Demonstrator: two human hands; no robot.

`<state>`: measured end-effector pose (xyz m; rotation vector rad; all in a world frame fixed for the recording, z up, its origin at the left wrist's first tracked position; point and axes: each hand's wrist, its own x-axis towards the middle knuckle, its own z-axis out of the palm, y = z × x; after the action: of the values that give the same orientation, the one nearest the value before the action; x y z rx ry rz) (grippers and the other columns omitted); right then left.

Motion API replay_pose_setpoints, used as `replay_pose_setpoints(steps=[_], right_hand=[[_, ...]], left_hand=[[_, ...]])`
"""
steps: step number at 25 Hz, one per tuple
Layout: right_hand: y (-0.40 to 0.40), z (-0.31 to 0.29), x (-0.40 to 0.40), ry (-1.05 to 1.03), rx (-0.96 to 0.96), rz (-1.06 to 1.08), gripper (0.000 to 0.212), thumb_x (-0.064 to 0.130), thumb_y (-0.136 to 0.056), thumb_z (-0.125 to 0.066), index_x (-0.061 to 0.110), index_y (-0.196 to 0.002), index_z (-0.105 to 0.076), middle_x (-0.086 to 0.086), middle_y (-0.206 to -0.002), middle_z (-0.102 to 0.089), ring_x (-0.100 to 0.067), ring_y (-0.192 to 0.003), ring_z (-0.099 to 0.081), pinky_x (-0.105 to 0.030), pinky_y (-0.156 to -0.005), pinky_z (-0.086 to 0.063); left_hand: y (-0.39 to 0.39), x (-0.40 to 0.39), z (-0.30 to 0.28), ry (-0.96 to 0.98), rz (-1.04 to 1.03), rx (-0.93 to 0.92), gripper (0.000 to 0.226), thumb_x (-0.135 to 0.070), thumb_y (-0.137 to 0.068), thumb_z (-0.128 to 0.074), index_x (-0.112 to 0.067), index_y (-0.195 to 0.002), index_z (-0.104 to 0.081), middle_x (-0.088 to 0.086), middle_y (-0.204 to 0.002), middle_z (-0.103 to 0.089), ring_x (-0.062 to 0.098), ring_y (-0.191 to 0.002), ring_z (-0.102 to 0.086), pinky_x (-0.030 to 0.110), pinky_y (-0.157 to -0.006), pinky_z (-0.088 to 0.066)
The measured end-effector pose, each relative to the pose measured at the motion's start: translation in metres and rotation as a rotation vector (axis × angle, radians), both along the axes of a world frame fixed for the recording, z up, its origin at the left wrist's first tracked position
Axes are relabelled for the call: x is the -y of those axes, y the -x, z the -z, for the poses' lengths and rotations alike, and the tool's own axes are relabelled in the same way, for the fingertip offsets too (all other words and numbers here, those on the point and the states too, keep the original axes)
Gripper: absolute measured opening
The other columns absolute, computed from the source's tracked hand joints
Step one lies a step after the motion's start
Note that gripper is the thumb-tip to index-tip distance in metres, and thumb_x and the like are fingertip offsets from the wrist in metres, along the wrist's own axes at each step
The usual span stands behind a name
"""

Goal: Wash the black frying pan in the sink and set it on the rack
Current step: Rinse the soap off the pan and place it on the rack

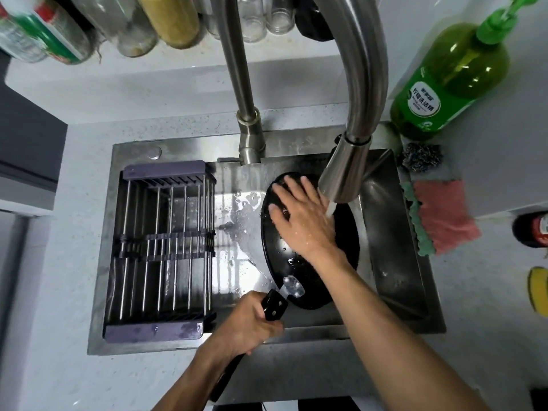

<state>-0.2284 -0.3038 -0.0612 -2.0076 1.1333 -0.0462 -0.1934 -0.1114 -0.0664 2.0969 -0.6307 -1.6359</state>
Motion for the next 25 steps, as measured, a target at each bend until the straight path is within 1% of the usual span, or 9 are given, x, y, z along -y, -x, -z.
replay_pose_setpoints(steps=[3, 5, 7, 10, 12, 16, 19, 23, 25], right_hand=[[0.01, 0.02, 0.035, -0.165, -0.09, 0.428, 0.057, 0.049, -0.093, -0.059, 0.014, -0.138, -0.052, -0.006, -0.143, -0.055, -0.015, -0.105, -0.057, -0.011, -0.073, -0.051], [0.007, 0.012, 0.025, -0.103, -0.216, 0.417, 0.07, 0.058, -0.094, -0.044, 0.011, -0.147, -0.041, -0.012, -0.153, -0.043, -0.025, -0.125, -0.052, -0.032, -0.099, -0.048], [0.0, 0.006, -0.002, 0.094, -0.142, -0.003, 0.068, 0.06, -0.099, -0.026, 0.024, -0.157, -0.023, 0.003, -0.166, -0.015, -0.019, -0.149, -0.021, -0.051, -0.121, -0.017], [0.008, 0.016, 0.009, -0.002, -0.046, 0.073, 0.067, 0.076, -0.092, -0.019, 0.047, -0.152, -0.023, 0.007, -0.167, -0.007, -0.022, -0.152, -0.014, -0.055, -0.122, -0.016], [0.008, 0.011, -0.002, 0.025, -0.188, 0.251, 0.063, 0.064, -0.099, -0.024, 0.033, -0.154, -0.029, -0.009, -0.166, -0.017, -0.032, -0.151, -0.019, -0.054, -0.122, -0.013], [0.037, 0.02, -0.036, 0.397, 0.025, -0.23, 0.06, 0.055, -0.1, -0.03, 0.028, -0.154, -0.033, -0.004, -0.164, -0.024, -0.027, -0.153, -0.015, -0.055, -0.123, -0.011], [0.056, 0.031, -0.027, 0.111, -0.056, 0.282, 0.078, 0.068, -0.093, -0.021, 0.024, -0.158, -0.023, -0.008, -0.166, -0.017, -0.026, -0.153, -0.014, -0.047, -0.124, -0.014], [0.079, 0.045, -0.049, 0.254, 0.011, 0.055, 0.071, 0.063, -0.098, -0.019, 0.024, -0.157, -0.027, -0.007, -0.164, -0.024, -0.025, -0.152, -0.019, -0.046, -0.124, -0.015], [0.104, 0.058, -0.028, 0.067, -0.007, 0.311, 0.075, 0.068, -0.094, -0.015, 0.027, -0.155, -0.028, -0.002, -0.164, -0.023, -0.021, -0.152, -0.019, -0.049, -0.123, -0.017]], left_hand=[[0.0, 0.004, -0.002, 0.03, 0.002, -0.039, 0.02, 0.01, -0.081, -0.061, -0.002, -0.073, -0.048, -0.006, -0.053, -0.031, 0.0, -0.031, -0.03, 0.016, -0.032, -0.025], [-0.001, 0.006, -0.003, 0.025, 0.0, -0.051, 0.021, 0.013, -0.08, -0.059, -0.003, -0.073, -0.047, -0.004, -0.055, -0.03, 0.0, -0.031, -0.031, 0.016, -0.032, -0.025], [0.0, 0.008, -0.002, 0.068, 0.022, -0.021, 0.02, 0.007, -0.079, -0.065, -0.007, -0.071, -0.053, -0.005, -0.053, -0.036, 0.001, -0.031, -0.033, 0.018, -0.032, -0.028], [0.001, 0.012, -0.001, 0.088, 0.015, -0.014, 0.023, 0.007, -0.079, -0.064, -0.008, -0.069, -0.05, -0.007, -0.053, -0.031, -0.001, -0.033, -0.029, 0.017, -0.033, -0.024], [0.001, 0.012, 0.0, 0.095, 0.015, -0.035, 0.027, 0.004, -0.078, -0.065, -0.011, -0.065, -0.048, -0.01, -0.049, -0.031, 0.004, -0.035, -0.031, 0.018, -0.033, -0.026], [0.004, 0.008, -0.001, 0.107, -0.052, -0.134, 0.033, -0.004, -0.078, -0.067, -0.018, -0.059, -0.045, -0.001, -0.05, -0.036, 0.014, -0.034, -0.032, 0.021, -0.035, -0.03], [0.007, 0.01, 0.001, 0.13, -0.101, -0.165, 0.034, -0.004, -0.078, -0.067, -0.018, -0.059, -0.043, 0.003, -0.051, -0.035, 0.015, -0.034, -0.032, 0.021, -0.035, -0.029], [0.005, 0.002, 0.007, 0.107, -0.169, -0.215, 0.023, -0.013, -0.077, -0.074, -0.012, -0.07, -0.052, 0.006, -0.048, -0.046, 0.017, -0.035, -0.039, 0.023, -0.035, -0.034], [0.008, -0.002, 0.007, 0.09, -0.244, -0.226, 0.026, -0.02, -0.072, -0.077, -0.011, -0.07, -0.053, 0.008, -0.047, -0.047, 0.018, -0.034, -0.039, 0.022, -0.036, -0.034]])
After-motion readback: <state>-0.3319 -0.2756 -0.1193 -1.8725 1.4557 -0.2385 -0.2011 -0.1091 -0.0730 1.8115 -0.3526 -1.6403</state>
